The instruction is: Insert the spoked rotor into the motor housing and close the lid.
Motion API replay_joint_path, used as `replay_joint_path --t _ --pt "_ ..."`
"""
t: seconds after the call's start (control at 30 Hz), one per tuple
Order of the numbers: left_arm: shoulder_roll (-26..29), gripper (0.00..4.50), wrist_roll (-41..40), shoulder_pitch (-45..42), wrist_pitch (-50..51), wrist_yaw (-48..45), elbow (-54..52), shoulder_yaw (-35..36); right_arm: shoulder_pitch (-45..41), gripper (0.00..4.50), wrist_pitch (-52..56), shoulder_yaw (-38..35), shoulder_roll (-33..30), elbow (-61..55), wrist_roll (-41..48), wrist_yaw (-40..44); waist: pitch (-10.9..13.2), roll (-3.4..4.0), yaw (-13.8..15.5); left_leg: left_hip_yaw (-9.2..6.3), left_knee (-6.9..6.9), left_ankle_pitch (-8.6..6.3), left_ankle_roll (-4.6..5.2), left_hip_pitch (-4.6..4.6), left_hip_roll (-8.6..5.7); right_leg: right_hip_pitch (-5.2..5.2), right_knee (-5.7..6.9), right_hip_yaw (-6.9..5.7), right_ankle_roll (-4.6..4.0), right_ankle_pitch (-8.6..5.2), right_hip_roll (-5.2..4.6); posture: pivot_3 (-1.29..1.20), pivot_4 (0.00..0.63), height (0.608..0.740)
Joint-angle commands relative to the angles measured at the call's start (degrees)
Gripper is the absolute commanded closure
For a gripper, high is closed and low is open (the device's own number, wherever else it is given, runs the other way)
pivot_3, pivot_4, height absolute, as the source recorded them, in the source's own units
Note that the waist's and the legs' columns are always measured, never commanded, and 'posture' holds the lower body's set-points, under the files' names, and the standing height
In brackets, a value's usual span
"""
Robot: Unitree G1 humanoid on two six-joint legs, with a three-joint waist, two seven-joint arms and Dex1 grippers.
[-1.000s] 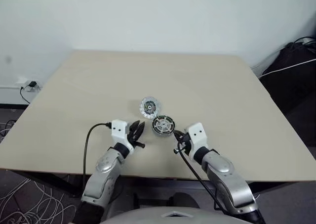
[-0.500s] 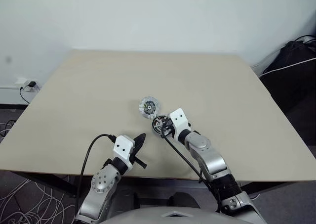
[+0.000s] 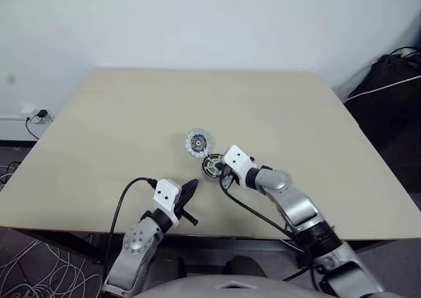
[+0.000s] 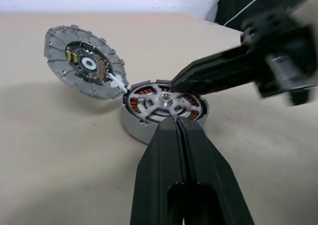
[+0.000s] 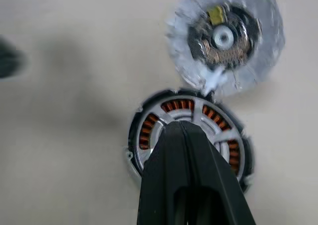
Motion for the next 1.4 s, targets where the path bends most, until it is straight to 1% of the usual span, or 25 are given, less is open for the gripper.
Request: replay_joint_path --t 0.03,0.07,0.17,0.23,0.43,0.57,0.73,0.97,1.0,1.03,1.2,1.23,1.4 --pt "-0.72 4.5 -0.24 -0.96 0.36 -0.63 -2.66 -0.44 -2.66 3.93 1.36 2.76 -3.23 -4.16 -1.7 5.23 0.0 0.0 0.04 0.0 0.0 0.0 0.0 0.01 0.0 0.0 0.0 0.0 0.0 0.0 0.0 0.0 0.0 0.74" --pt "-0.8 4.5 -0.35 -1.07 0.68 -0.67 -2.78 -0.46 -3.26 3.66 1.53 3.62 -4.21 -4.35 -2.32 6.43 0.01 -0.01 0.1 -0.02 0.0 0.0 0.0 0.0 0.0 0.0 0.0 -0.01 0.0 0.0 0.0 0.0 0.0 0.74" --pt "-1.06 4.5 -0.39 -1.26 1.34 -0.73 -3.0 -0.38 -4.73 2.61 1.52 5.86 -6.01 -3.71 -4.89 8.19 0.02 -0.02 0.23 -0.02 0.04 0.0 0.0 -0.03 0.0 0.0 0.0 -0.01 0.0 0.0 -0.01 0.0 0.0 0.74" --pt "-1.2 4.5 -0.36 -1.33 1.62 -0.72 -3.07 -0.28 -5.78 2.0 1.6 7.17 -6.73 -3.03 -6.32 9.34 0.03 -0.04 0.27 -0.01 0.06 0.0 0.01 -0.03 -0.01 0.0 0.0 -0.01 0.0 0.0 -0.02 0.0 0.0 0.74" --pt "-1.3 4.5 -0.48 -0.79 2.12 -0.74 -3.98 -0.19 -10.87 2.0 0.24 10.2 -6.41 2.52 -9.47 13.01 0.03 -0.04 0.21 -0.01 0.07 0.0 0.0 -0.03 -0.01 0.0 0.01 -0.01 -0.01 0.0 -0.02 0.0 0.0 0.74" --pt "-1.42 4.5 -0.38 -0.32 2.03 -0.66 -4.44 -0.28 -12.6 2.0 -1.31 11.45 -6.09 6.17 -10.98 14.63 0.03 -0.04 0.31 -0.01 0.06 0.0 0.0 -0.04 -0.01 -0.01 -0.01 -0.02 -0.01 0.0 -0.03 0.0 0.0 0.74" --pt "-1.51 4.5 -0.05 0.49 1.55 -0.52 -4.86 -0.53 -13.45 2.0 -2.94 12.8 -6.03 9.86 -12.71 16.64 0.03 -0.04 0.24 -0.01 0.07 0.0 0.0 -0.04 -0.01 -0.01 0.0 -0.01 -0.01 0.0 -0.04 0.0 0.0 0.74" --pt "-1.8 4.5 0.26 0.64 1.65 -0.12 -4.88 -0.84 -13.06 2.0 -4.39 13.17 -5.99 11.71 -14.36 18.71 0.01 -0.03 0.24 -0.01 0.07 -0.01 0.0 -0.01 -0.01 0.01 0.01 0.0 -0.02 0.01 -0.06 0.0 0.0 0.74" --pt "-1.9 4.5 0.34 0.58 1.81 0.02 -5.01 -0.97 -13.04 2.38 -4.5 13.06 -5.89 11.84 -14.51 18.68 0.0 -0.03 0.25 -0.01 0.07 -0.01 0.0 -0.01 -0.01 0.01 0.01 0.0 -0.02 0.01 -0.07 0.0 0.0 0.74" --pt "-2.01 4.5 0.43 0.48 2.07 0.19 -5.22 -1.12 -13.03 2.59 -4.58 12.92 -5.78 11.9 -14.6 18.69 0.0 -0.03 0.24 -0.01 0.07 -0.01 0.0 -0.02 -0.01 0.01 0.01 0.0 -0.02 0.01 -0.08 0.0 0.0 0.74" --pt "-2.13 4.5 0.6 0.26 3.37 0.75 -6.33 -1.69 -12.66 4.18 -4.75 11.84 -5.26 11.53 -14.74 18.47 -0.05 -0.05 0.2 -0.01 0.07 -0.01 0.0 -0.01 -0.01 0.01 0.02 -0.01 -0.02 0.01 -0.09 0.0 0.0 0.74" --pt "-2.09 4.5 0.59 0.3 3.67 0.79 -6.63 -1.72 -12.6 4.44 -4.71 11.67 -5.21 11.46 -14.77 18.41 -0.04 -0.06 0.18 -0.02 0.06 -0.01 0.0 0.03 -0.01 0.04 0.02 -0.01 -0.02 0.01 -0.09 0.0 0.0 0.74" --pt "-1.74 4.5 0.41 0.16 4.8 0.92 -7.43 -1.54 -12.26 4.49 -4.59 10.58 -4.82 11.36 -14.64 17.58 -0.05 -0.01 0.1 -0.01 0.07 -0.01 0.0 0.04 -0.01 0.02 0.05 -0.18 -0.09 0.05 -0.25 0.0 0.0 0.74"
